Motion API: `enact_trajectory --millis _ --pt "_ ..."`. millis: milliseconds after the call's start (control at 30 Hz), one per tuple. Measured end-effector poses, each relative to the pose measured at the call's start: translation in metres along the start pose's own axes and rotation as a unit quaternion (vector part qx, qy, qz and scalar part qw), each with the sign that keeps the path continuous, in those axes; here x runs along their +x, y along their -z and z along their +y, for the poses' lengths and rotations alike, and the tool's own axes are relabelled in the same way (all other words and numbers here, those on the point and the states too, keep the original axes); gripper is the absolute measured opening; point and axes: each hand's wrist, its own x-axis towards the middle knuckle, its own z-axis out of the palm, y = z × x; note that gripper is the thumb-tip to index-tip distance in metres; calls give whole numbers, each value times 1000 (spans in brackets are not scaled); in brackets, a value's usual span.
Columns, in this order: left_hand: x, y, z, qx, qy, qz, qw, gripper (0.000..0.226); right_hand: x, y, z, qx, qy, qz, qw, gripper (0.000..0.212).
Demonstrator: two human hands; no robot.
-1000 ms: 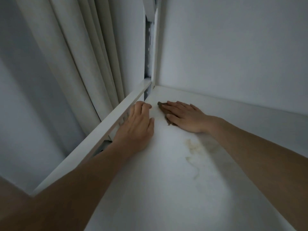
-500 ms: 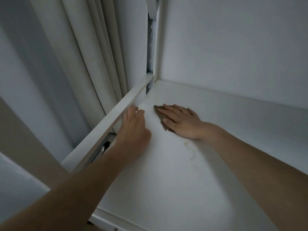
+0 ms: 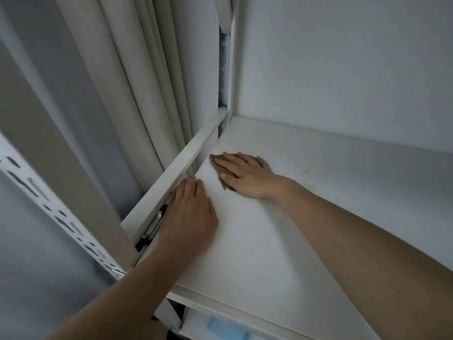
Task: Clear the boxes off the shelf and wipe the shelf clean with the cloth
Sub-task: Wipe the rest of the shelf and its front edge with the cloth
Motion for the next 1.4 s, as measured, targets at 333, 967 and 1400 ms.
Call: enact_trajectory --millis 333,967,1400 --pt "-4 1 4 -14 -58 -5 998 62 -63 19 124 9 -289 38 957 57" --pt "-3 1 4 -36 -44 -8 998 52 -115 2 85 23 -297 45 953 56" --pt "-51 21 5 -17 19 -31 999 44 -183 -16 72 25 -306 68 949 55"
